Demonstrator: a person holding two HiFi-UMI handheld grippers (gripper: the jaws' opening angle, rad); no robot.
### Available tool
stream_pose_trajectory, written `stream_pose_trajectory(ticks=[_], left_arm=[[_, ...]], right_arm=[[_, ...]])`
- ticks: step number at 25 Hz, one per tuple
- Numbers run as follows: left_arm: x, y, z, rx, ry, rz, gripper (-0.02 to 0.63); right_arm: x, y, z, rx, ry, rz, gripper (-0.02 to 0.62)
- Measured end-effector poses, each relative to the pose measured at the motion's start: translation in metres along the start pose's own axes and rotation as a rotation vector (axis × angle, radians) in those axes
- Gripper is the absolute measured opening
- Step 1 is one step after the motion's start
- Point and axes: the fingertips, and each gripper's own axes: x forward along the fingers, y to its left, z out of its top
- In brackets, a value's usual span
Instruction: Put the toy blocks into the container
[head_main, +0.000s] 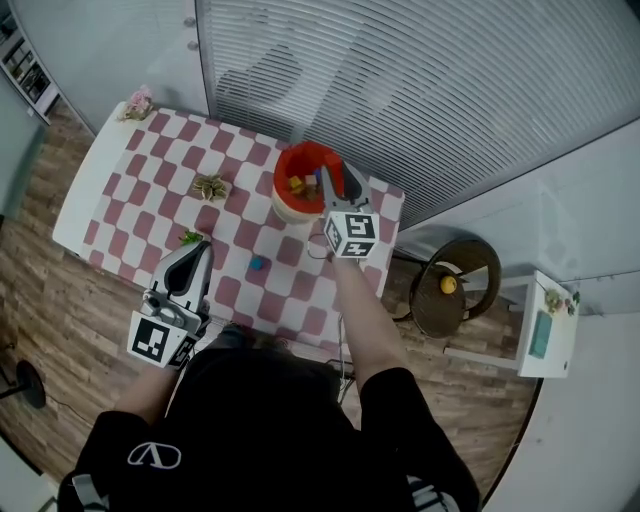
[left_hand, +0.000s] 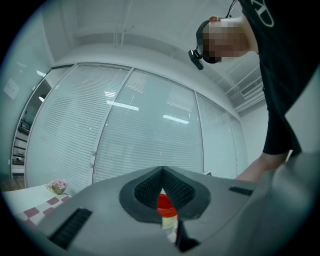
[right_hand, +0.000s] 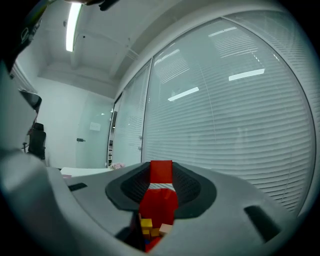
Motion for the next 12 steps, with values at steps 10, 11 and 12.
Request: stream_pose_trajectory(ticks=[10, 11, 12], left_arm=[[0.002, 0.001, -0.006, -0.008, 0.013, 0.002, 0.005], [0.002, 0.000, -0.005, -0.008, 0.012, 0.002, 0.005], [0.002, 0.000, -0.005, -0.008, 0.011, 0.002, 0.005]], right_arm=[[0.035, -0.004, -0.039, 0.014, 0.132, 0.012, 0.138], [0.035, -0.004, -0.041, 0.014, 0.138, 0.012, 0.138], [0.035, -0.005, -0.043, 0.012, 0.145, 0.010, 0.138]])
